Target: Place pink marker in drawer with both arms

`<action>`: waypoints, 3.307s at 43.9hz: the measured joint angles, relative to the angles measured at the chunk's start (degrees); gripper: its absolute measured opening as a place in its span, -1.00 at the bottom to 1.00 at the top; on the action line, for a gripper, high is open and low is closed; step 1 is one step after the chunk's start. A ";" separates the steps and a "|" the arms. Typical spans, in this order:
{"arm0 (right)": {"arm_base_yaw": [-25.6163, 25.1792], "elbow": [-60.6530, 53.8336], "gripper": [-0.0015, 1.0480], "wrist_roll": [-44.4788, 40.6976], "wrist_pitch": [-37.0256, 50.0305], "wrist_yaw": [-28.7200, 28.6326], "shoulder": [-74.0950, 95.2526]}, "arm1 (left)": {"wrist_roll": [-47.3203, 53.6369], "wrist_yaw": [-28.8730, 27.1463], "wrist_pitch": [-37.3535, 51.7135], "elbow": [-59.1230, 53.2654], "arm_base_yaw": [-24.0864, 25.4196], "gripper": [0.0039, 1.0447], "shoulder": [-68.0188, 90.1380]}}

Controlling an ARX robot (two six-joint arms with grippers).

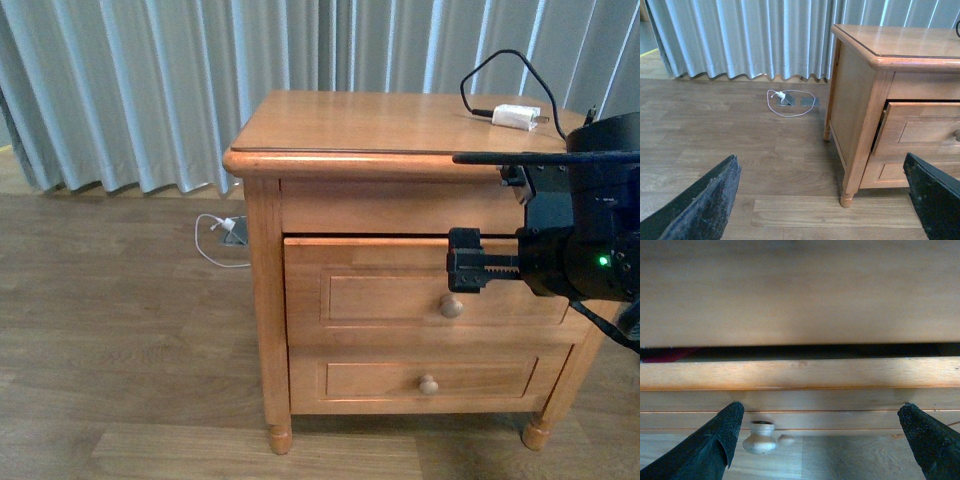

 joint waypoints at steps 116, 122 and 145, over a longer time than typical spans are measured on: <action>-8.15 -55.93 -0.96 -5.95 -13.31 -2.99 -97.79 | 0.00 0.00 -0.04 0.00 0.00 0.89 0.00; -8.61 -57.99 -0.96 -5.95 -13.86 -3.26 -100.24 | 0.02 0.04 -0.04 0.00 0.00 0.89 0.00; -8.66 -61.70 -0.96 -5.95 -17.49 -3.30 -107.75 | 0.00 0.02 -0.04 0.00 0.00 0.89 0.00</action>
